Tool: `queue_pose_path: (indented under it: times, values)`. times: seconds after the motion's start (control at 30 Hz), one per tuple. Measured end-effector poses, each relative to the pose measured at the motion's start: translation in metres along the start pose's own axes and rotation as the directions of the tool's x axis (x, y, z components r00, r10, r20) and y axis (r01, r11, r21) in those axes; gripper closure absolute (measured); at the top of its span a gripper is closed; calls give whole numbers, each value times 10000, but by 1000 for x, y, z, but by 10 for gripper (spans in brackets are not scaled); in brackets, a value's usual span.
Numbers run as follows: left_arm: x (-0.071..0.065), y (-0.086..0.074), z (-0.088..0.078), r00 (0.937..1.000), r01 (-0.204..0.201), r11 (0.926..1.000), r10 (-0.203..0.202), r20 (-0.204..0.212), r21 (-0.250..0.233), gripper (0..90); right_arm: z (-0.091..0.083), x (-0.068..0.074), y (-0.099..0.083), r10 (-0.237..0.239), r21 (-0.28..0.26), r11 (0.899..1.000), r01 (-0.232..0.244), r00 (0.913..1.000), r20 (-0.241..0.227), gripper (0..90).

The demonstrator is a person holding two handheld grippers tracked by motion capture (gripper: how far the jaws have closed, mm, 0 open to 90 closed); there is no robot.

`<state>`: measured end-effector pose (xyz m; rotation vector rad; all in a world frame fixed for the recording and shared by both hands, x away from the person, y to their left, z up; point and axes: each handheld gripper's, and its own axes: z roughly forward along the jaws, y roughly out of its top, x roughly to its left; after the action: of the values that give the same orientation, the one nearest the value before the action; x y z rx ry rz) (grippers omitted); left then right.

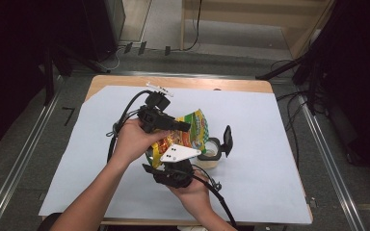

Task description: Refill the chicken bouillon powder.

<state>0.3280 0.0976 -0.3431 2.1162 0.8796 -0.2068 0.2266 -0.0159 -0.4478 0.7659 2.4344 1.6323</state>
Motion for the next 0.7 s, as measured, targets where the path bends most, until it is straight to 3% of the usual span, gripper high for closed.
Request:
queue_pose_path:
  times: [0.4, 0.7]
  values:
    - [1, 0, 1, 9999, 149, 9999, -149, 39, -37, 829, 0, -1, -1, -103, 64, 9999, 103, 9999, 67, 684]
    - [0, -1, 1, 10000, 2, 10000, -2, -16, 24, 829, 0, 0, -1, -118, 100, 9999, 117, 9999, 121, 684]
